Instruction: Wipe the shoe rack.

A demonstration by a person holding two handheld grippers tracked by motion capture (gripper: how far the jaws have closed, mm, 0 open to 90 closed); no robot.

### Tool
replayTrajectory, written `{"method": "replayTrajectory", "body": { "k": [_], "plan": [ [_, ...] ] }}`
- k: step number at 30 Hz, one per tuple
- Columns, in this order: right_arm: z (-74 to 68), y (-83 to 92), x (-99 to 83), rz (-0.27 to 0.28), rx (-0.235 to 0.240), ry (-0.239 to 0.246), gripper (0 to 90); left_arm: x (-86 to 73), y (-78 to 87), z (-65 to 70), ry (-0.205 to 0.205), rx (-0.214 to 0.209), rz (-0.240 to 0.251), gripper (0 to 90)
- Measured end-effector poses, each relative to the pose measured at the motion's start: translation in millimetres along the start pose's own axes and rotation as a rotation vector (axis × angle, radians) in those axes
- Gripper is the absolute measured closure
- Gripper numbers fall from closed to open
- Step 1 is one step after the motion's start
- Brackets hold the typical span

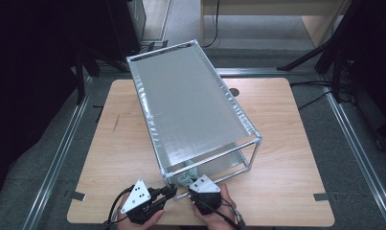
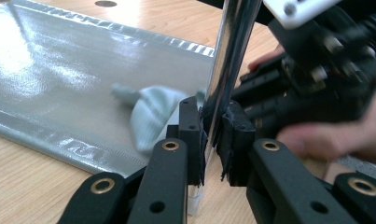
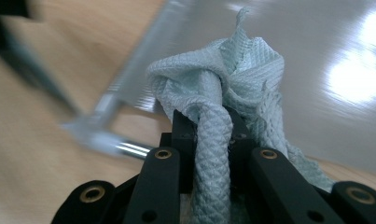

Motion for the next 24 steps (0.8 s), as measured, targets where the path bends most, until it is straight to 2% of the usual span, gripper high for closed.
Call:
{"method": "replayTrajectory", "body": {
  "k": [2,4,6,7,8,10,12,13,14,15,16,17,18,19,20,21,22,23,24],
  "plan": [
    [-4.3,-0.9,1.6,-0.004,0.013,0.014,78.4,0.0,0.2,-0.3,-0.002,-0.001,0.0,80.8],
    [2.7,0.4,0.9,-0.007,0.037,-0.013,78.4,-0.1,0.2,-0.3,-0.003,-0.001,-0.001,80.8],
    [13.8,4.8,-1.3,-0.008,0.01,-0.025,78.4,-0.1,0.4,-0.1,0.001,-0.001,-0.001,80.8],
    [13.8,4.8,-1.3,-0.008,0.01,-0.025,78.4,-0.1,0.4,-0.1,0.001,-0.001,-0.001,80.8],
    [31.9,14.1,-5.4,-0.006,-0.023,-0.059,78.5,-0.3,1.1,0.1,0.005,-0.002,-0.001,80.8],
    [48.3,23.5,-9.2,-0.009,-0.058,-0.09,78.5,-1.0,2.9,0.0,0.002,0.005,-0.002,80.8],
    [67.4,35.6,-14.3,-0.017,-0.117,-0.126,78.7,-1.9,6.2,-3.4,0.009,0.023,0.0,80.8],
    [67.4,35.6,-14.3,-0.017,-0.117,-0.126,78.7,-1.9,6.2,-3.4,0.009,0.023,0.0,80.8],
    [80.8,45.6,-17.8,-0.025,-0.159,-0.147,78.7,-2.3,7.7,-5.9,0.016,0.031,0.002,80.8],
    [88.5,53.4,-19.4,-0.023,-0.173,-0.171,78.7,-2.5,9.1,-8.1,0.02,0.042,0.002,80.7],
    [98.1,69.7,-20.5,0.001,-0.179,-0.201,78.7,-3.0,11.9,-13.1,0.035,0.059,0.006,80.7],
    [101.1,77.3,-20.5,0.014,-0.179,-0.207,78.7,-3.0,11.9,-13.1,0.035,0.059,0.006,80.6],
    [101.1,77.3,-20.5,0.014,-0.179,-0.207,78.7,-3.3,13.3,-15.5,0.039,0.07,0.008,80.6],
    [107.4,98.3,-20.2,0.058,-0.189,-0.215,78.7,-3.5,13.9,-16.6,0.043,0.076,0.009,80.6],
    [110.6,108.4,-20.5,0.074,-0.201,-0.214,78.7,-3.5,14.6,-18.7,0.046,0.09,0.011,80.6],
    [110.6,108.4,-20.5,0.074,-0.201,-0.214,78.7,-3.5,14.6,-18.7,0.046,0.09,0.011,80.6],
    [114.0,117.8,-21.3,0.086,-0.21,-0.222,78.7,-3.5,14.7,-19.5,0.049,0.096,0.012,80.6],
    [123.8,136.8,-22.7,0.118,-0.242,-0.244,78.9,-3.4,15.0,-20.7,0.048,0.1,0.012,80.6],
    [127.7,142.1,-22.4,0.132,-0.252,-0.254,79.0,-3.5,15.3,-21.2,0.048,0.101,0.012,80.6]
  ]
}}
Point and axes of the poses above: each handheld gripper's, and its own axes: y roughly backward along the jaws, x roughly out of its top, z roughly to its right, the point moved 2 cm from there along -y, roughly forward along the jaws
